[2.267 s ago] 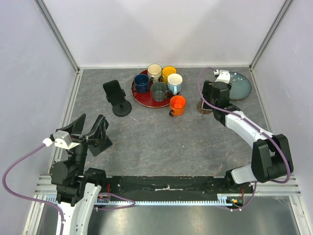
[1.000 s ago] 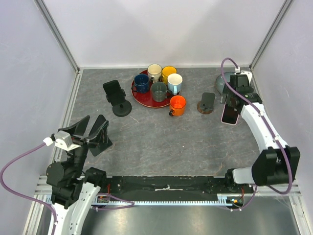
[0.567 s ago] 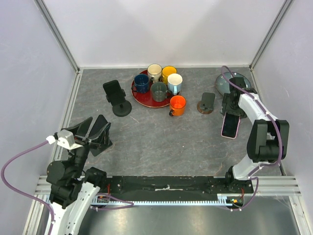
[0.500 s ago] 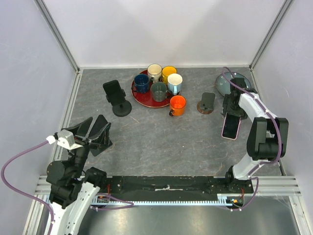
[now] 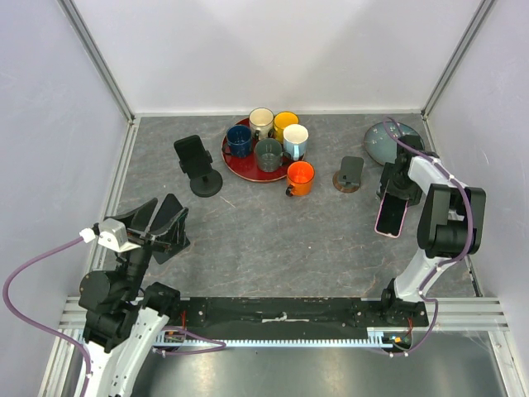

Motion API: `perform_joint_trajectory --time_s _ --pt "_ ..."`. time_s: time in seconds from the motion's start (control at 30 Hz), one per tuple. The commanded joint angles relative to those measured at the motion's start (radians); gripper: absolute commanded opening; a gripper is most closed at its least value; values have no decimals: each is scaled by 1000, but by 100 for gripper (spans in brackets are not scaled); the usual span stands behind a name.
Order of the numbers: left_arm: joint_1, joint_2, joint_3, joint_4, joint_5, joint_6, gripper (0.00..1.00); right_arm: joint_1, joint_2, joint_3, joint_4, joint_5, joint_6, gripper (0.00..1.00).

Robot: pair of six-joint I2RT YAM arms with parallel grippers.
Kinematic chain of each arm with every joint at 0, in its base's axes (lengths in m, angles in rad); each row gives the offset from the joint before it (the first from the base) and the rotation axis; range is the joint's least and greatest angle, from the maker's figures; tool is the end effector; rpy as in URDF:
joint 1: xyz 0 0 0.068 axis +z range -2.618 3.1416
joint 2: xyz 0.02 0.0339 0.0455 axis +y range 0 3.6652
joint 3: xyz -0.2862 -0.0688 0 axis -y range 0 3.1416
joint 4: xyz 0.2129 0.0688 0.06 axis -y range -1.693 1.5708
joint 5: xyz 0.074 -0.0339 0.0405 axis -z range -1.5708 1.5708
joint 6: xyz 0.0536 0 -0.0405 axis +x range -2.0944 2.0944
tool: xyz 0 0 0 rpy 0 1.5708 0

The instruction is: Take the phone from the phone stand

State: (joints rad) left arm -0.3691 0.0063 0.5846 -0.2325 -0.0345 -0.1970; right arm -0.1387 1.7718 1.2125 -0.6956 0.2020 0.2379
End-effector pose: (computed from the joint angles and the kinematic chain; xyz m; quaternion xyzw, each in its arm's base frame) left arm 0.0000 0.0020 0.3252 0.0353 0.5739 -0.2190 0.7883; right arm 0.3241 -0.0561 0.2116 0.1995 0.9622 -0.0917 0.1612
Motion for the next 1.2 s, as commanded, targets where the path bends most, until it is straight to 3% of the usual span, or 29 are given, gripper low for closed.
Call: perform_joint_trajectory --time_s 0.0,0.23,0.5,0.53,0.73,0.97,1.17 --pt "-4 -89 29 5 -8 39 93 -7 26 6 56 -44 0 41" --pt "-4 -89 27 2 -8 39 93 -10 43 -22 91 -39 -11 51" --pt "-4 -89 27 -1 -8 39 93 -12 31 -42 122 -39 8 77" --pt "-2 -89 29 -1 -8 41 93 -10 12 -54 136 -36 15 84" --pt "-2 -85 27 1 -10 39 93 -10 -97 -110 192 -13 66 98" --pt "2 -69 21 -1 -18 39 93 -7 -303 -148 240 1 110 98" --pt "13 -48 20 -1 -30 37 93 57 -517 -182 320 -111 120 98"
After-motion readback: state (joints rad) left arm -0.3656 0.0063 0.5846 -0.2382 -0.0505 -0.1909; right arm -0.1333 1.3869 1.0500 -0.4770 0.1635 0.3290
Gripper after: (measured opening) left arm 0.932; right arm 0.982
